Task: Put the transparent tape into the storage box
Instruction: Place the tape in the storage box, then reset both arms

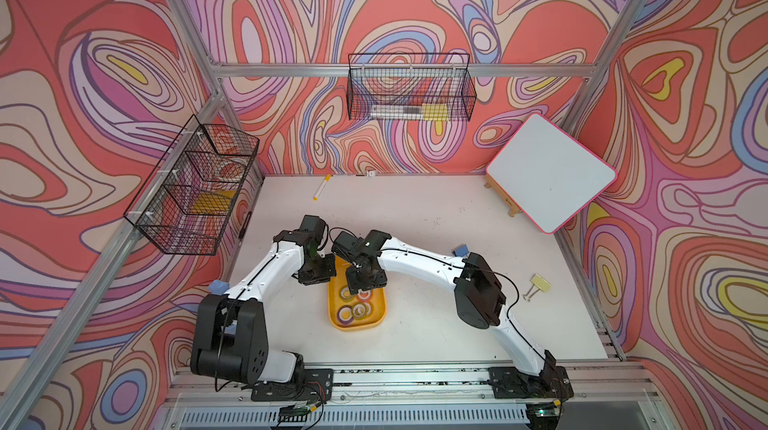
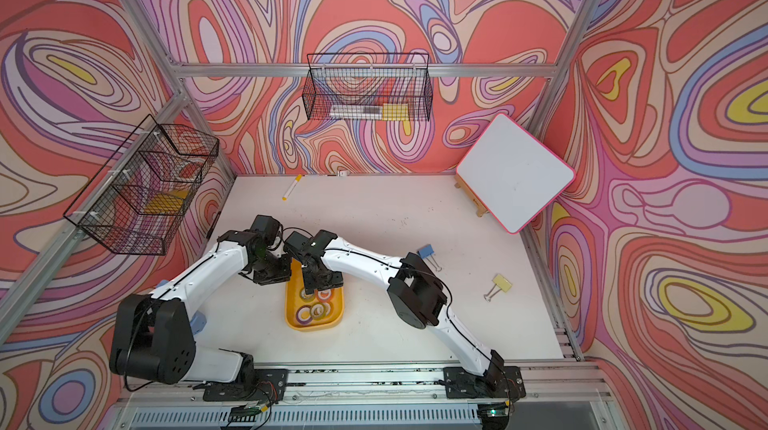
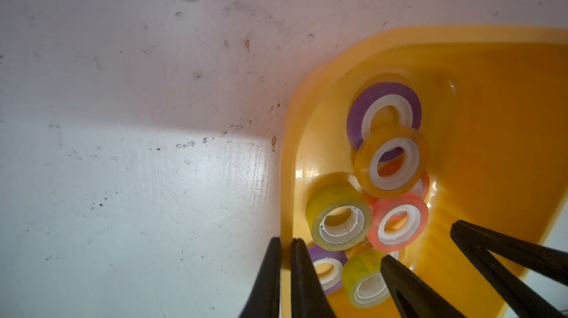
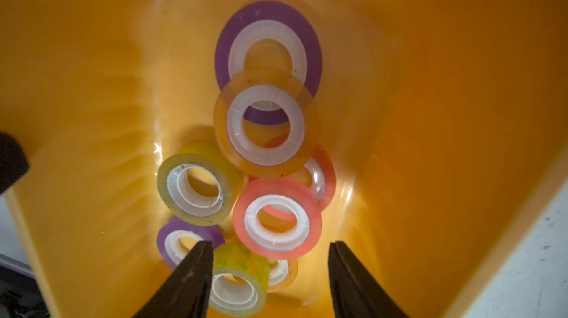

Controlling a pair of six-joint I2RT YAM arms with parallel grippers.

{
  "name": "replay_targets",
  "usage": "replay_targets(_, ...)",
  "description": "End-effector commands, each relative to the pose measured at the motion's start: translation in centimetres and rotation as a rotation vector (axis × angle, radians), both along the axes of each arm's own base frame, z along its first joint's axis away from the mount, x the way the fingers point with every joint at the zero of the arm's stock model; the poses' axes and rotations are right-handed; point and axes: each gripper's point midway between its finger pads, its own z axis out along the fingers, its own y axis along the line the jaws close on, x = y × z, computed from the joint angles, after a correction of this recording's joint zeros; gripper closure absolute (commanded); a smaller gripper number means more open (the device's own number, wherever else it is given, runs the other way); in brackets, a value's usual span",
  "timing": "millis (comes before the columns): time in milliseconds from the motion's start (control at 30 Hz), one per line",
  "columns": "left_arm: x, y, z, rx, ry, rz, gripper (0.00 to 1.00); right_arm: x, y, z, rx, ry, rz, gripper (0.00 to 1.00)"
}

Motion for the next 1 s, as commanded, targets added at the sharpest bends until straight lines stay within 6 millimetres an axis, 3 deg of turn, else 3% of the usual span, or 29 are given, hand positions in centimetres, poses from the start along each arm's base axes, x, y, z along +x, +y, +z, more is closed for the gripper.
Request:
replay_targets(0, -0.7, 0.4, -0.4, 0.027, 0.045, -0.011, 0.89, -0.1, 0.2, -1.8, -0.015, 0.016, -0.003, 0.38)
replay_targets(133, -0.7, 0.4, -0.4, 0.033, 0.047, -0.01, 0.89, 0.2, 0.4, -1.5, -0.006, 0.007, -0.004, 0.37)
replay_targets(367, -0.6, 0.7, -0.4, 0.046, 0.048, -0.007, 0.87, 1.5, 0.8, 2.8, 0.045, -0.075, 0.003, 0.35)
replay_targets(433, -0.5, 0.8, -0.2, 0.055, 0.04, -0.005, 0.79, 1.9, 0.7, 4.6, 0.062, -0.108, 0.007, 0.34)
replay_targets(533, -0.2, 1.2, 0.5, 0.073, 0.007, 0.004, 0.52, 2.6, -0.4, 7.4, 0.074, -0.174, -0.003, 0.3)
replay_targets(700, 0.8, 2.1, 3.2, 0.11, -0.131, 0.029, 0.19, 4.4, -4.1, 10.9, 0.12, -0.27, -0.044, 0.22)
replay_targets(833, 1.7, 2.2, 6.0, 0.101, -0.278, 0.026, 0.11, 6.0, -7.8, 12.5, 0.175, -0.329, -0.082, 0.02)
replay_targets(967, 1.9, 2.4, 8.1, 0.098, -0.399, 0.03, 0.01, 7.6, -13.0, 13.6, 0.237, -0.393, -0.147, 0.02)
